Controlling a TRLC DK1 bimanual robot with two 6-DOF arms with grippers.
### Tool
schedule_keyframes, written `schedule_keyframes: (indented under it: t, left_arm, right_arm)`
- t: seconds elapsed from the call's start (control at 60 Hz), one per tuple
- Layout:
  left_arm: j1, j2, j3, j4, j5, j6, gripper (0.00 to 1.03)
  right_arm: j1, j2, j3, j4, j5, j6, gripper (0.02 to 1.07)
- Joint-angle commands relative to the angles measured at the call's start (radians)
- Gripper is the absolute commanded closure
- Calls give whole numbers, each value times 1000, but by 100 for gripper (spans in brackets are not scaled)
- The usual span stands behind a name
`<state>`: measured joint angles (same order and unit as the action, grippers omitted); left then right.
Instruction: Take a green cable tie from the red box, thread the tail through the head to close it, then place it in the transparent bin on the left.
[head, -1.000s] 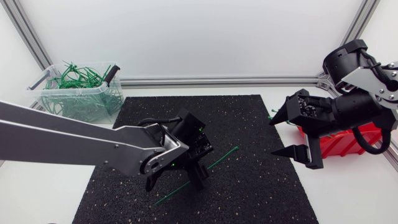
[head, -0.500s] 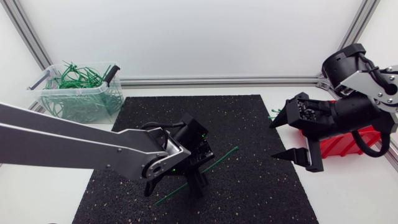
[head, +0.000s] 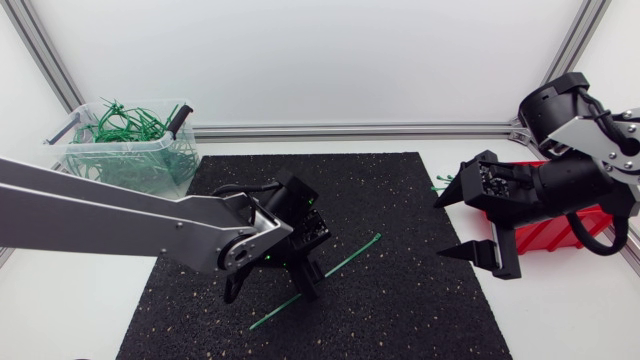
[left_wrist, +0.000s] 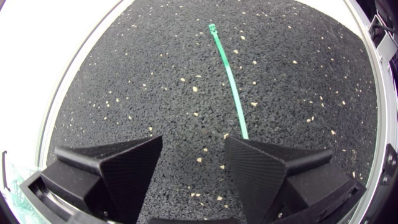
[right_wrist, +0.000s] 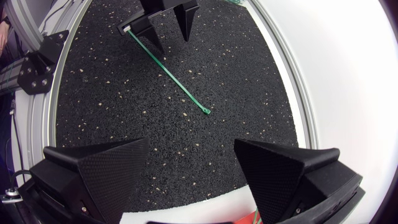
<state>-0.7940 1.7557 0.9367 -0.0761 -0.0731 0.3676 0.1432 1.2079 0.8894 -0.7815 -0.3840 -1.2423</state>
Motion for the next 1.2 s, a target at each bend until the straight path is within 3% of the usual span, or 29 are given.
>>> schedule_keyframes:
  t: [0.0,0.367,0.567,1.067,1.183]
  left_arm:
    - [3,2,2,-1,4,21,34]
    - [-57,21,-15,-2,2,16,34]
    - [-34,-38,-24,-10,2,19,34]
    - [16,-222,-87,-110,39,62,20]
    - [36,-245,-101,-113,56,62,19]
  right_arm:
    - [-2,-15,-27,-2,7,-13,7]
    - [-1,-21,-43,-1,5,-11,7]
    - [36,82,-38,85,20,7,7]
    - [121,490,249,79,137,-169,7]
    - [142,584,339,30,160,-189,17]
